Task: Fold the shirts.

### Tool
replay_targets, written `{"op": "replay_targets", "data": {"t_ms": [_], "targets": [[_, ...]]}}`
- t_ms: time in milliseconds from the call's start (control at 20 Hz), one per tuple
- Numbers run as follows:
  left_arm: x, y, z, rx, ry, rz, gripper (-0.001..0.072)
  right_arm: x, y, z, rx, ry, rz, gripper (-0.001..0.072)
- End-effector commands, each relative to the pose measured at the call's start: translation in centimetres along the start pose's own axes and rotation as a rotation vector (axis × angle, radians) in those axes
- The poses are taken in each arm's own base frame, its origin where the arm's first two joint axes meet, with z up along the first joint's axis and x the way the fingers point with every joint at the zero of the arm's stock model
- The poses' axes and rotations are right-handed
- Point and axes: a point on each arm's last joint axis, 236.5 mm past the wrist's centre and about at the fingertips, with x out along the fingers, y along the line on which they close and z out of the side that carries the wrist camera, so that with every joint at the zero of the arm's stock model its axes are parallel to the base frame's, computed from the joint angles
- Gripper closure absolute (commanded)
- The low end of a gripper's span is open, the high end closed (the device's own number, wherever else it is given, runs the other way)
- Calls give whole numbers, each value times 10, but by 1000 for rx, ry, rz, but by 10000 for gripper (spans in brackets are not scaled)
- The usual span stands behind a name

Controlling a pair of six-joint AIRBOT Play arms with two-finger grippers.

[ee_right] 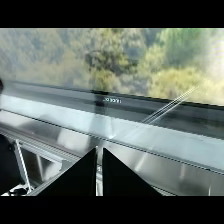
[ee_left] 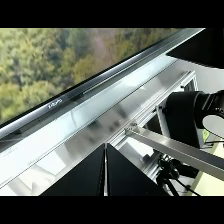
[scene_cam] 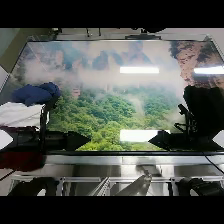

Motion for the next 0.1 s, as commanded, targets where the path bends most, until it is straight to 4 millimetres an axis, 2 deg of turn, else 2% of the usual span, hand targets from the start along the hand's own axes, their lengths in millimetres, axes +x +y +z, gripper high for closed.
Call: {"op": "replay_targets", "data": {"t_ms": [0,50], "targets": [[0,0,0,1,-2,0,700,0,0,0,-1,1,1,652],[0,0,0,1,-2,1,700,0,0,0,-1,1,1,651]]}}
